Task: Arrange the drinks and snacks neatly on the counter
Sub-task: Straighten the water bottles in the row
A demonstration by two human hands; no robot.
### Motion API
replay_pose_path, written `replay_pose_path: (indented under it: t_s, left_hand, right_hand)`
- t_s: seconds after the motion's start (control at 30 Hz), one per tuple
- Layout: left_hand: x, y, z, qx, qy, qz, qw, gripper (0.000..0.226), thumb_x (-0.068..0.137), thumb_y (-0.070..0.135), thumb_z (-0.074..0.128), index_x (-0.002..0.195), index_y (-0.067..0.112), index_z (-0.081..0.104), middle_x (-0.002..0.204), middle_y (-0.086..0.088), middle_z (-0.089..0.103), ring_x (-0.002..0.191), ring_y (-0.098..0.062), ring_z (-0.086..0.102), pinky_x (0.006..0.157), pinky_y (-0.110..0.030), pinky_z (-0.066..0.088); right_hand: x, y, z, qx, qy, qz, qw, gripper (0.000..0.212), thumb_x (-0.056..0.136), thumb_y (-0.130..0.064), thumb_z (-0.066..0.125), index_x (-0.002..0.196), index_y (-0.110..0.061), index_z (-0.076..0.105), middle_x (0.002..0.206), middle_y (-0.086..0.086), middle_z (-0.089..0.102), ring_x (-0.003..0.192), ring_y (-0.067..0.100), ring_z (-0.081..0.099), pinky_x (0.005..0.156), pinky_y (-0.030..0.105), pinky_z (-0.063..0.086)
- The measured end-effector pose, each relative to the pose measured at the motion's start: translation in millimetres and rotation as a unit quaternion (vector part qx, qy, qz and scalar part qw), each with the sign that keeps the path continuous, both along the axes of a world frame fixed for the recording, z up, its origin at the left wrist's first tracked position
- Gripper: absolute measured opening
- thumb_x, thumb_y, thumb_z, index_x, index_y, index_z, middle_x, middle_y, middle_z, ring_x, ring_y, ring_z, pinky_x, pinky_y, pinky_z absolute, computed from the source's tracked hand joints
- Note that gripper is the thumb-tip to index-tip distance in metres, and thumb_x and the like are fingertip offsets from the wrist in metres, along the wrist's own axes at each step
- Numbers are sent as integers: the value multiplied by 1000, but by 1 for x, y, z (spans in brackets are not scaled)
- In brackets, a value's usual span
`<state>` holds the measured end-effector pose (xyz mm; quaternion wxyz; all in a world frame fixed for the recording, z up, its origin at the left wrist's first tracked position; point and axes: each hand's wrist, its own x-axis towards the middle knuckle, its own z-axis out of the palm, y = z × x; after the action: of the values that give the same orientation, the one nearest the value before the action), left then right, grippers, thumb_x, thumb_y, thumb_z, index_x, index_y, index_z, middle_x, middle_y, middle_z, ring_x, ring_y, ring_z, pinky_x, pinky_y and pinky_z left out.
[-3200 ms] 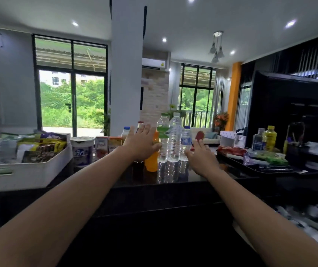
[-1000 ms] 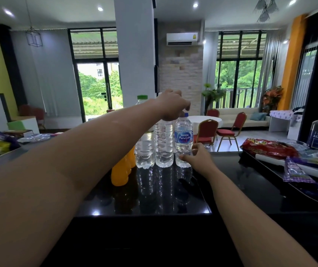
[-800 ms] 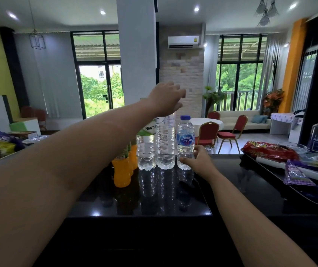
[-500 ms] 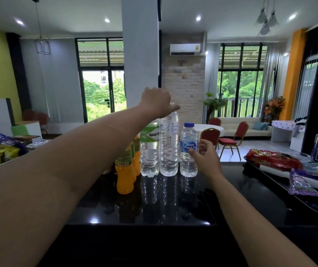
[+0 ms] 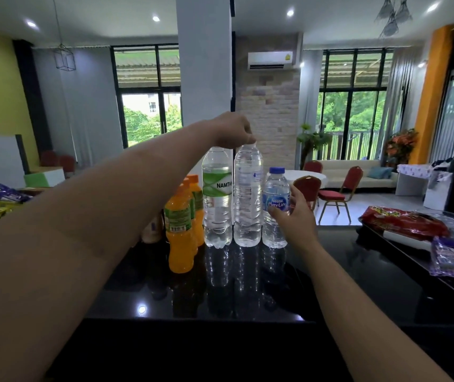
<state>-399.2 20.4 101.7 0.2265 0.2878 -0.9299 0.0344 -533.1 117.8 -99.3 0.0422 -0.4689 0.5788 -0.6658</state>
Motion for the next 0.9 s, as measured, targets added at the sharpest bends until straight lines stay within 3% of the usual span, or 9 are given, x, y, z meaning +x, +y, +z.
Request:
replay_pose_path:
  t_s: [0.13,0.3,0.4,0.5,0.63,0.7,0.8,0.9]
  left_hand:
    - [5,4,2,46,-6,-22,999,32,96,27,51,122,10,61,123,-7,63,103,-16,55,86,-28,40]
    - [6,10,2,69,-13,-28,997,34,97,19,49,129,12,54,130,-6,57,112,-18,53,88,-27,38]
    - [6,12,0,74,-10,-31,997,34,97,17,48,131,12,52,131,-7,56,116,-20,52,89,-27,39]
    - [9,13,-5,66,4,-36,997,35,98,17,46,132,11,52,133,-8,55,119,-21,52,91,-27,38]
    - [17,15,-14,41,31,-37,998,37,99,20,44,135,11,49,136,-9,54,124,-22,49,94,-26,34]
    - [25,14,-17,23,46,-30,998,40,99,26,44,135,10,48,135,-10,54,123,-23,50,94,-27,35]
    - [41,9,-17,-13,61,1,998,44,97,35,47,130,7,51,128,-12,59,114,-24,55,92,-32,42]
    - [57,1,-17,-41,54,59,996,47,93,43,53,125,8,55,121,-9,62,106,-22,58,88,-34,47]
  right_hand:
    - [3,2,-1,-5,22,-8,1000,58,83,-19,70,134,-30,44,93,-26,57,89,-7,58,72,17,45]
    - [1,4,0,20,32,-10,999,64,86,-23,67,142,-28,36,122,-3,59,105,11,58,92,38,50]
    - [3,7,1,23,35,-10,999,66,86,-24,67,144,-28,35,121,-5,58,107,14,58,94,46,50]
    - [4,9,3,23,26,-9,999,67,86,-22,68,145,-27,34,113,-10,57,101,10,58,92,41,51]
    - [6,10,3,27,15,-7,999,67,86,-22,67,145,-25,34,98,-25,55,86,-6,56,77,25,49]
    - [10,12,8,30,20,-23,999,69,88,-27,65,147,-22,31,112,-14,57,91,-1,57,79,30,50]
    - [16,14,20,20,95,-113,989,62,89,-32,62,143,-15,36,133,6,53,119,23,51,98,46,46]
    - [29,15,45,-28,183,-176,967,50,90,-29,58,136,-14,46,131,8,54,123,25,46,100,41,41]
